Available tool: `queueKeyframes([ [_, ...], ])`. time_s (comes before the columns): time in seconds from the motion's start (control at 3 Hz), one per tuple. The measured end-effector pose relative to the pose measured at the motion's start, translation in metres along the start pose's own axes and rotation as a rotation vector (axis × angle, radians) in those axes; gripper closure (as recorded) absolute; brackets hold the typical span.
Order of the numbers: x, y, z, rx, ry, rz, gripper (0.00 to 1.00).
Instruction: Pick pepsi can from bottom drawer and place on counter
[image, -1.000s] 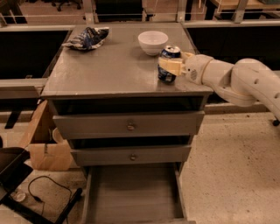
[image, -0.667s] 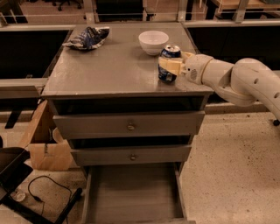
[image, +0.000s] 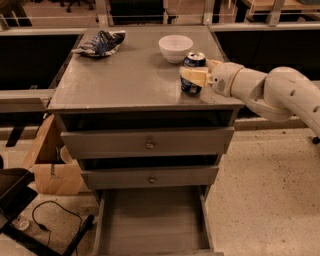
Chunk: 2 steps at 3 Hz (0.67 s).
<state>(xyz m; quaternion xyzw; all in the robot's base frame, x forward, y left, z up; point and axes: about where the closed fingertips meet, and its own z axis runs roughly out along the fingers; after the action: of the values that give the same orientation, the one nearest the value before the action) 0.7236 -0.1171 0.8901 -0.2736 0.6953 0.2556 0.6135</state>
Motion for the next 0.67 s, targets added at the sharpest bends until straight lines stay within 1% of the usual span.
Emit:
queueKeyframes([
  [0.33,0.0,0.0,0.0,0.0,0.0,0.0,0.0],
  [0.67,-0.0026,-0.0008,-0.0013,-0.005,-0.004,-0.002,0.0],
])
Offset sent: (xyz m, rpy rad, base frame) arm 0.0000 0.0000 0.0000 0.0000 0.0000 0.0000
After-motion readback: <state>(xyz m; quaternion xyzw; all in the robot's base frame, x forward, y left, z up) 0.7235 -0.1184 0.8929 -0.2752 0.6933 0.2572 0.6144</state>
